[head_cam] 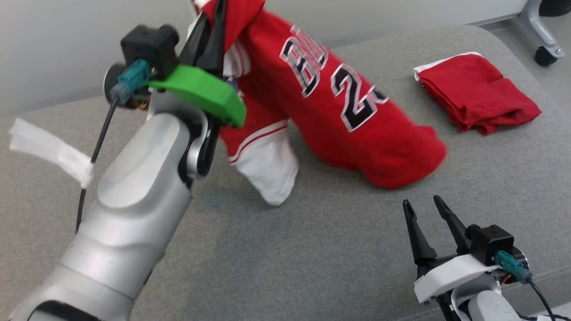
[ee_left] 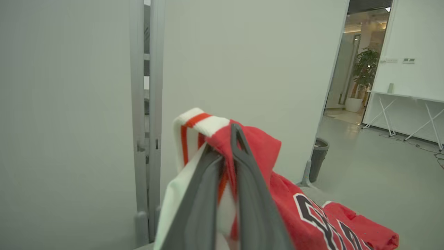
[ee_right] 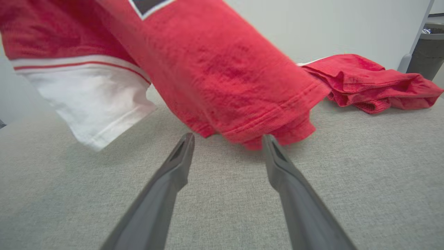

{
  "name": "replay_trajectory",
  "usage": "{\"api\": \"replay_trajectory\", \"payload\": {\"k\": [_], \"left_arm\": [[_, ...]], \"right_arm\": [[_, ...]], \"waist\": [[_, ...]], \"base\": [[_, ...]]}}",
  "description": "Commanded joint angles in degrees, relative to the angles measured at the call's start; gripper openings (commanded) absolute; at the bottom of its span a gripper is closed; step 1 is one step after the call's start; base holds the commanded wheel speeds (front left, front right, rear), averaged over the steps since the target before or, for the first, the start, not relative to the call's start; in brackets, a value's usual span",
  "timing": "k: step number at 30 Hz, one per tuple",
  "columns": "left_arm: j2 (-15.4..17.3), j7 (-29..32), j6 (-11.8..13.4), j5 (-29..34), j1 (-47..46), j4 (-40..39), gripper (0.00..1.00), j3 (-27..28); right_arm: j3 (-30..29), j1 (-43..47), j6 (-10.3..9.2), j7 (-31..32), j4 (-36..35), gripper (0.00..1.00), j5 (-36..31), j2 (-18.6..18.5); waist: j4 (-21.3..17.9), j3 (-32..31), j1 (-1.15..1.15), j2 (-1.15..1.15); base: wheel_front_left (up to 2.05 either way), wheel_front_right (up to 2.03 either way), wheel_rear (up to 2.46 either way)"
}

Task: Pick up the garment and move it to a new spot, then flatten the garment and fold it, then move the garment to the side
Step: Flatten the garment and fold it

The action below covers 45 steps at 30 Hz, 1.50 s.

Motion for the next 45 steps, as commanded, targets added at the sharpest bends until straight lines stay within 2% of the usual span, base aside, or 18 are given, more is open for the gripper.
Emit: {"api": "replay_trajectory", "payload": {"k": [1, 12, 22, 27, 28, 29, 30, 31, 37, 45], "left_arm": [[1.0, 0.0, -0.3, -0.7, 3.3, 1.1, 0.0, 0.7], [6.4, 0.0, -1.1, 0.2, 21.3, 6.6, 0.0, 10.2], [5.8, 0.0, -1.7, 3.3, 27.9, 5.7, 0.0, 21.4], [4.4, 0.0, -3.5, 6.1, 30.2, 5.5, 0.0, 23.9], [4.0, 0.0, -3.9, 6.6, 30.5, 5.4, 0.21, 24.1], [3.5, 0.0, -4.5, 7.0, 31.0, 5.2, 0.46, 24.4], [3.1, 0.0, -5.0, 7.3, 31.4, 4.9, 0.9, 24.8], [2.7, 0.0, -5.6, 7.6, 32.1, 4.5, 1.0, 25.4], [0.5, 0.0, -7.9, 11.7, 36.7, 0.5, 1.0, 28.3], [-2.7, 0.0, -9.7, 17.1, 45.4, -7.2, 1.0, 31.6]], "right_arm": [[-0.5, -0.6, -0.11, -0.3, -0.2, 1.0, -0.1, -0.2], [-1.6, -1.5, -0.11, -0.3, -0.5, 1.0, -1.1, -0.2], [-1.6, -2.0, -0.11, -0.3, -0.5, 1.0, -1.9, -0.2], [-1.7, -1.8, -0.11, -0.3, -0.2, 1.0, -2.3, -0.2], [-1.7, -1.7, -0.11, -0.3, -0.1, 1.0, -2.3, -0.2], [-1.6, -1.5, -0.11, -0.3, 0.0, 1.0, -2.4, -0.2], [-1.5, -1.4, -0.11, -0.3, 0.1, 1.0, -2.4, -0.2], [-1.4, -1.2, -0.11, -0.3, 0.2, 1.0, -2.3, -0.2], [-1.0, 0.0, -0.11, -0.3, 0.6, 1.0, -2.4, -0.2], [-1.7, 1.9, -0.11, -0.3, 1.1, 1.0, -2.8, -0.3]], "waist": [[1.4, 1.3, 0.0, 0.0], [3.6, 3.5, 0.0, 0.0], [4.5, 4.2, 0.0, 0.0], [5.1, 3.6, 0.0, 0.0], [5.2, 3.4, 0.0, 0.0], [5.4, 3.1, 0.0, 0.0], [5.5, 2.9, 0.0, 0.0], [5.5, 2.6, 0.0, 0.0], [5.8, 0.2, 0.0, 0.0], [6.6, -3.5, 0.0, 0.0]], "base": [[0.0, 0.0, 0.0], [0.0, 0.0, 0.0], [0.0, 0.0, 0.0], [0.0, 0.0, 0.0], [0.0, 0.0, 0.0], [0.0, 0.0, 0.0], [0.0, 0.0, 0.0], [0.0, 0.0, 0.0], [0.0, 0.0, 0.0], [0.0, 0.0, 0.0]]}}
